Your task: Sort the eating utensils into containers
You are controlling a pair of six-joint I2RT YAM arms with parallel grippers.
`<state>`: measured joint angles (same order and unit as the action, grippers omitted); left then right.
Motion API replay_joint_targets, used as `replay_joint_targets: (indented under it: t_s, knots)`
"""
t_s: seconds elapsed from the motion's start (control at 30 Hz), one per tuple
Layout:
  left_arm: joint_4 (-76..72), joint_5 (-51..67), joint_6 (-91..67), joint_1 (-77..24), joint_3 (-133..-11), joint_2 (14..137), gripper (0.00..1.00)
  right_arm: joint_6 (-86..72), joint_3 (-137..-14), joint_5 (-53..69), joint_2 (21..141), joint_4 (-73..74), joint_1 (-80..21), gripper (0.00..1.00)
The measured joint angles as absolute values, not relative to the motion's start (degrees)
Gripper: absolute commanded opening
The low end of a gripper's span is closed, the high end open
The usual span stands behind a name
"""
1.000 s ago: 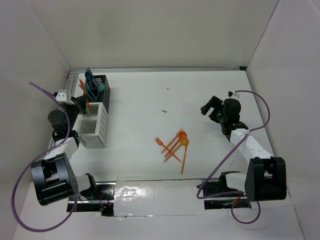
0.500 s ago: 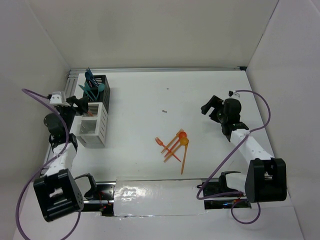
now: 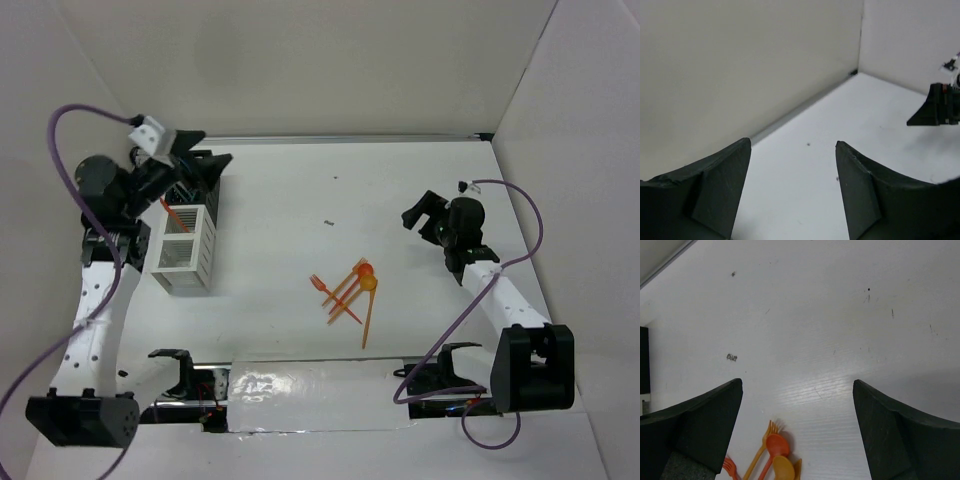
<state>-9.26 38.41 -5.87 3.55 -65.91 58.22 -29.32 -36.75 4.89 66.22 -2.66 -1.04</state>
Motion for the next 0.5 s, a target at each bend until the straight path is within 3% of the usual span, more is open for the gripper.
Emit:
replay_joint_targets:
  t_s: [0.2,0.5]
  knots:
    - [5.1,27.7,-10.7,-18.2,-71.2,71.9,0.75,-29.3,-35.7,4.7,62.5,0.1,-1.0,0.97]
    - [20.1,9.4,-35.1,-34.3,-64.6,84.9,0.73,-30.0,-32.9,3.6,55.5,3.4,-0.7,0.97]
